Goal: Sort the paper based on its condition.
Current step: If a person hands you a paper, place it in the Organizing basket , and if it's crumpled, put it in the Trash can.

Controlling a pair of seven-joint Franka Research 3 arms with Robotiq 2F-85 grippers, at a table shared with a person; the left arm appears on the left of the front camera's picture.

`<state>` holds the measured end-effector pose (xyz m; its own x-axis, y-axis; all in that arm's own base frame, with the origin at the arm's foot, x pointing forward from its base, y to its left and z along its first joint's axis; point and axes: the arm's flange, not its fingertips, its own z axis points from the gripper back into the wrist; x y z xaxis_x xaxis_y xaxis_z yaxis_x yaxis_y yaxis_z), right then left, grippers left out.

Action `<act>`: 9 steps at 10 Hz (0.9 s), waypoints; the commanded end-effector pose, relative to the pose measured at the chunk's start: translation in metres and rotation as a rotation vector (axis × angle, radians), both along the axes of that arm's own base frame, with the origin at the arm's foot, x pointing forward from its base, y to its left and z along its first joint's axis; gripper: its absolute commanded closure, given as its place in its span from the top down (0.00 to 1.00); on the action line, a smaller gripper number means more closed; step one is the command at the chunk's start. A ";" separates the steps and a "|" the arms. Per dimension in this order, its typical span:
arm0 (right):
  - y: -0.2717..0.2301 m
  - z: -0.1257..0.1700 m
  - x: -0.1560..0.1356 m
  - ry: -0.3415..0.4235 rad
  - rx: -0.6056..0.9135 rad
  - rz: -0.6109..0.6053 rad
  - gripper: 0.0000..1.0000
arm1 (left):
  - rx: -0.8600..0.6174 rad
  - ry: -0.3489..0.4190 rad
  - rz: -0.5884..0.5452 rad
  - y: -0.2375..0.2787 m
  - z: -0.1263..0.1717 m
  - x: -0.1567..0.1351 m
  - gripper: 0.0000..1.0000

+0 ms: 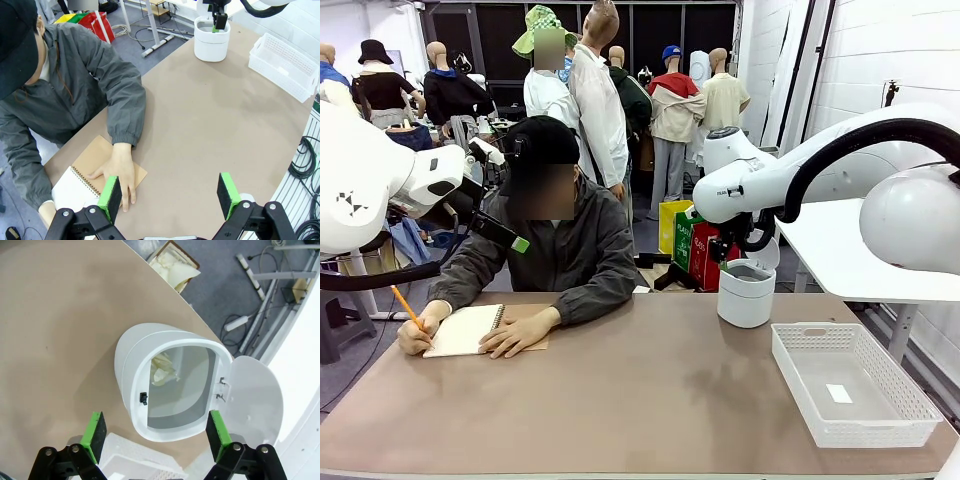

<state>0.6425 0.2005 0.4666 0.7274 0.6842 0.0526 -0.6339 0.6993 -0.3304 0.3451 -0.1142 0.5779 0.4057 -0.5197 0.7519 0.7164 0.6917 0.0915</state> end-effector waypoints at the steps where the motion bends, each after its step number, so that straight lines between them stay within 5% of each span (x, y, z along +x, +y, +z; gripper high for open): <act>1: -0.002 0.000 0.001 -0.001 0.001 -0.003 1.00 | -0.002 0.009 -0.003 0.001 0.001 0.000 1.00; 9: 0.003 0.011 -0.013 -0.036 0.044 0.012 1.00 | -0.002 0.009 -0.003 0.001 0.001 0.000 1.00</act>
<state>0.6414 0.2030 0.4708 0.7242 0.6865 0.0651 -0.6337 0.6997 -0.3299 0.3451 -0.1142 0.5779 0.4057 -0.5197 0.7519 0.7164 0.6917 0.0915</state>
